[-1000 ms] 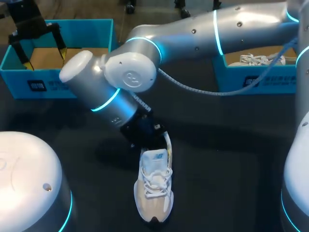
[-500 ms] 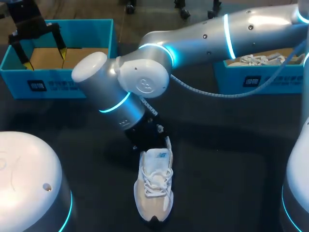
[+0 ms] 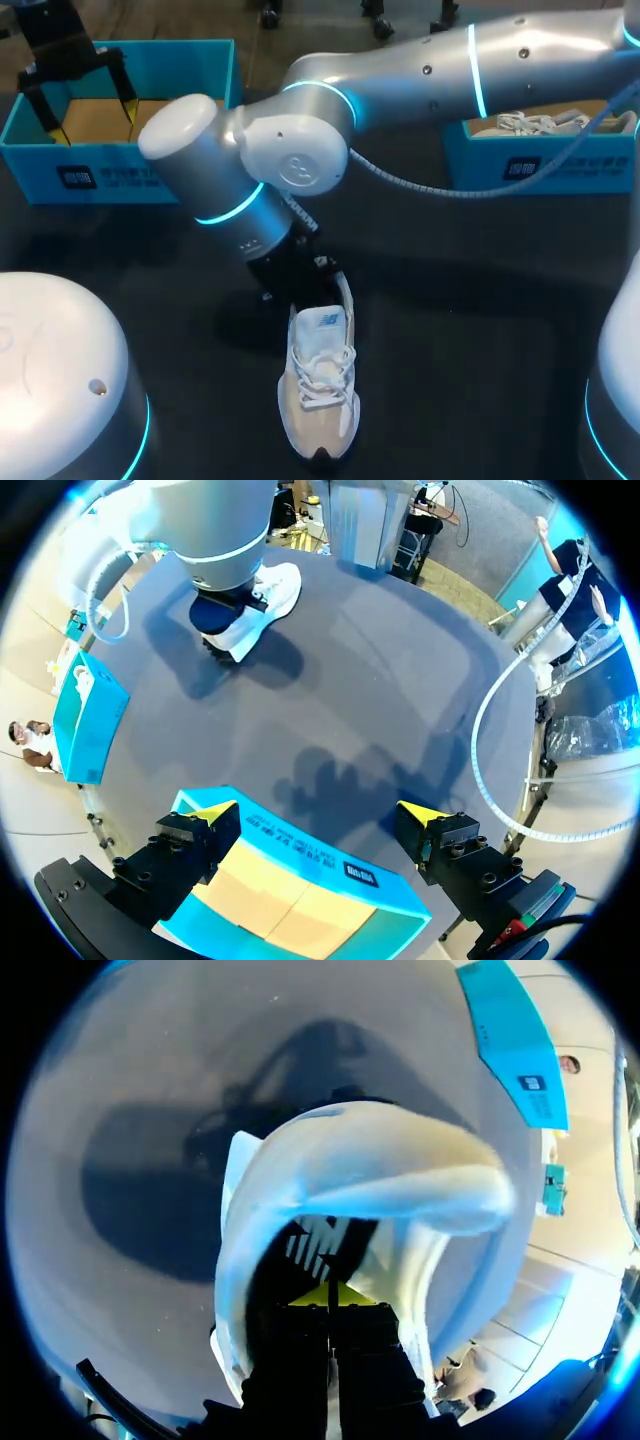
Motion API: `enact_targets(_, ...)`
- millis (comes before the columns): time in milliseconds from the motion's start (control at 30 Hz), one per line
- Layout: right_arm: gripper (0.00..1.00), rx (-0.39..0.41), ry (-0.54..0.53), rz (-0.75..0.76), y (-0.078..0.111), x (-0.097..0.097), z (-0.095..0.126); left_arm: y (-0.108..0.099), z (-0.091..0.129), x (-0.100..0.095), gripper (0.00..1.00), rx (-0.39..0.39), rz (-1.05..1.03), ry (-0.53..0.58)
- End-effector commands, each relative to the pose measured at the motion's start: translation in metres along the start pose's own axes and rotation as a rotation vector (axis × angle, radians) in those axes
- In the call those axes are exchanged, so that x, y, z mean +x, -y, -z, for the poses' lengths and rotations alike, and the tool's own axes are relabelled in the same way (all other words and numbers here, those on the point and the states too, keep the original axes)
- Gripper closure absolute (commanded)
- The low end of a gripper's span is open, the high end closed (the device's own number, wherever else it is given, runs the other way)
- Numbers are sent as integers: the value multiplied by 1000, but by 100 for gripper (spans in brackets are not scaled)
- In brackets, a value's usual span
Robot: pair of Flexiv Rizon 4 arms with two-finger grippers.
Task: Take the shoe out of the shoebox, open the shoe tongue, remove and reinsert the insole, then place the shoe into the shoebox
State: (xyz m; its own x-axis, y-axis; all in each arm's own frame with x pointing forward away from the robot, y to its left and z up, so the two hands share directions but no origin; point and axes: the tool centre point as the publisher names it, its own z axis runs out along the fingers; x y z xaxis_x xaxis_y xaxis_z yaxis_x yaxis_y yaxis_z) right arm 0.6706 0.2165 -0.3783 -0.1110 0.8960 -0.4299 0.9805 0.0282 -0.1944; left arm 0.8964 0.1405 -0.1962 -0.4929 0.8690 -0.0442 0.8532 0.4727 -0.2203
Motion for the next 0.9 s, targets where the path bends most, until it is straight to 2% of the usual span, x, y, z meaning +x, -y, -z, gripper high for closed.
enact_targets(33,100,2,-11,-22,4,-13,15,-1,0,0,0,1,-1,-3)
enact_targets(333,100,54,-73,6,-1,-26,19,-1,0,0,0,1,-1,-3)
enact_targets(433,100,74,-157,72,-3,-31,17,-1,0,0,0,1,-1,-3)
enact_targets(467,77,70,-155,78,-4,-30,17,-1,0,0,0,1,-1,-3)
enact_targets(500,69,76,-157,87,-5,-29,18,-1,0,0,0,1,-1,-3)
enact_targets(767,69,70,-159,105,1,-13,24,-1,0,0,0,1,-1,-3)
enact_targets(900,56,70,-139,106,7,-10,32,-1,0,0,0,1,-1,-3)
